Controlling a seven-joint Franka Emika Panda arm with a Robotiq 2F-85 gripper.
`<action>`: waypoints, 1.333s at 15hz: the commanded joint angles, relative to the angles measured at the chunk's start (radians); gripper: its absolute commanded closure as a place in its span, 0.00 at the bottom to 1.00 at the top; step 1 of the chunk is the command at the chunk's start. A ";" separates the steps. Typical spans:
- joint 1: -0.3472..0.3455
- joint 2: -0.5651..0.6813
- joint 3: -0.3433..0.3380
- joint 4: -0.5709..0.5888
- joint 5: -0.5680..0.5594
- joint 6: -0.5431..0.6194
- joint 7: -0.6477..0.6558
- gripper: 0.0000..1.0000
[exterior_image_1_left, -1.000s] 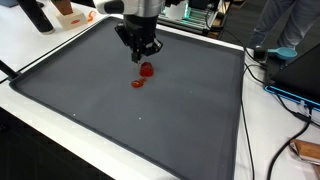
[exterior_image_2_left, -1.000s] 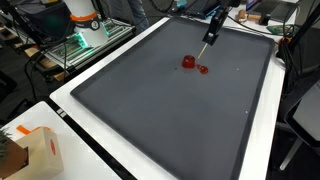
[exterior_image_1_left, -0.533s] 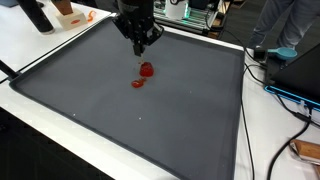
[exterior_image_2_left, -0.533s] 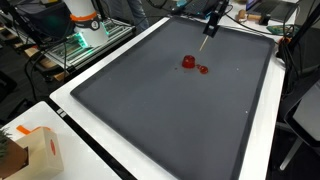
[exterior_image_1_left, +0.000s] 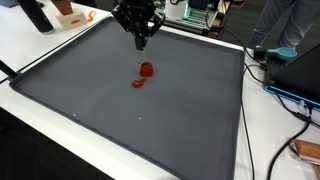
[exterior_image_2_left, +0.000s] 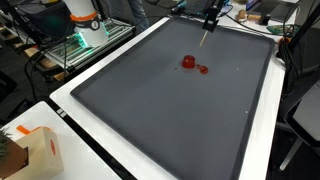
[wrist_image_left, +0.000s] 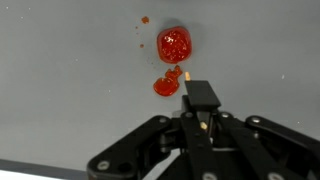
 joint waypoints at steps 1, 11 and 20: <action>-0.021 -0.057 0.016 -0.078 0.034 0.059 -0.035 0.97; -0.009 -0.044 0.008 -0.054 0.000 0.067 -0.008 0.87; -0.043 -0.014 0.014 -0.061 0.035 0.153 -0.107 0.97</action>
